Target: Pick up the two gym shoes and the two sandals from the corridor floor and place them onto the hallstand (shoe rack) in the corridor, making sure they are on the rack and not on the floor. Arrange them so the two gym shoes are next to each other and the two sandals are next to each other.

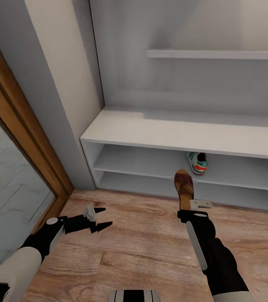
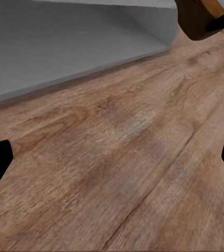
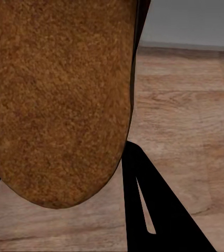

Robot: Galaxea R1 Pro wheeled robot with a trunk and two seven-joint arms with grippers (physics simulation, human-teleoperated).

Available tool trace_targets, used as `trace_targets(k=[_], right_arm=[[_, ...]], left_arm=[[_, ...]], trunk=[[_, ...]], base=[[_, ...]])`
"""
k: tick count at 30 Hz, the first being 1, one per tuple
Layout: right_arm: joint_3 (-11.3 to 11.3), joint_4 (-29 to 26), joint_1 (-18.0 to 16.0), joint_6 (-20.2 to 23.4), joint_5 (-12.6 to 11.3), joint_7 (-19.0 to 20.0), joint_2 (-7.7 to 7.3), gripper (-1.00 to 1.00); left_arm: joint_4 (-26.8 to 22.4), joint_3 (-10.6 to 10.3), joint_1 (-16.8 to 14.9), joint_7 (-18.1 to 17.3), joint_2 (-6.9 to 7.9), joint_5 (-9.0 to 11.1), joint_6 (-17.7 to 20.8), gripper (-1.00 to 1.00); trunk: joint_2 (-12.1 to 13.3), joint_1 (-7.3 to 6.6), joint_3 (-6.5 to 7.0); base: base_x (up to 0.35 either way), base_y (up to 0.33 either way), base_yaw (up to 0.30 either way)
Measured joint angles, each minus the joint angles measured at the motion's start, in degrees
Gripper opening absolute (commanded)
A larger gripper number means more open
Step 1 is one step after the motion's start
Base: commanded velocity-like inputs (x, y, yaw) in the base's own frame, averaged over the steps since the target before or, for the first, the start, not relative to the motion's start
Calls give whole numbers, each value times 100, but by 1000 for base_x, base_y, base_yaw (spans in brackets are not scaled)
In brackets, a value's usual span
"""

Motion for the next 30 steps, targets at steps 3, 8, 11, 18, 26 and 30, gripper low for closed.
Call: trace_targets(k=[3,8,11,18,26,30], right_arm=[[0,0,1,0,-10,5,0,-100],[0,30,1,-37,-37,28,0,-100],[-1,45,-1,-330,-29,28,1,-100],[-1,53,0,-727,-45,16,2,-100],[-1,55,0,-744,-48,24,3,-100],[-7,61,0,-758,-46,27,8,-100]], left_arm=[[0,-31,0,-1,-5,0,-1,100],[0,-35,0,-1,-6,0,2,100],[0,-35,0,-1,-6,0,1,100],[0,-38,0,-1,-6,0,0,100],[1,-39,0,-1,-6,0,3,100],[0,-38,0,-1,-6,0,5,100]], trunk=[[0,1,0],[0,3,0],[0,3,0],[0,3,0],[0,1,0],[0,2,0]], base=[[193,0,0],[44,0,0],[8,0,0],[1,0,0],[140,0,0],[153,0,0]])
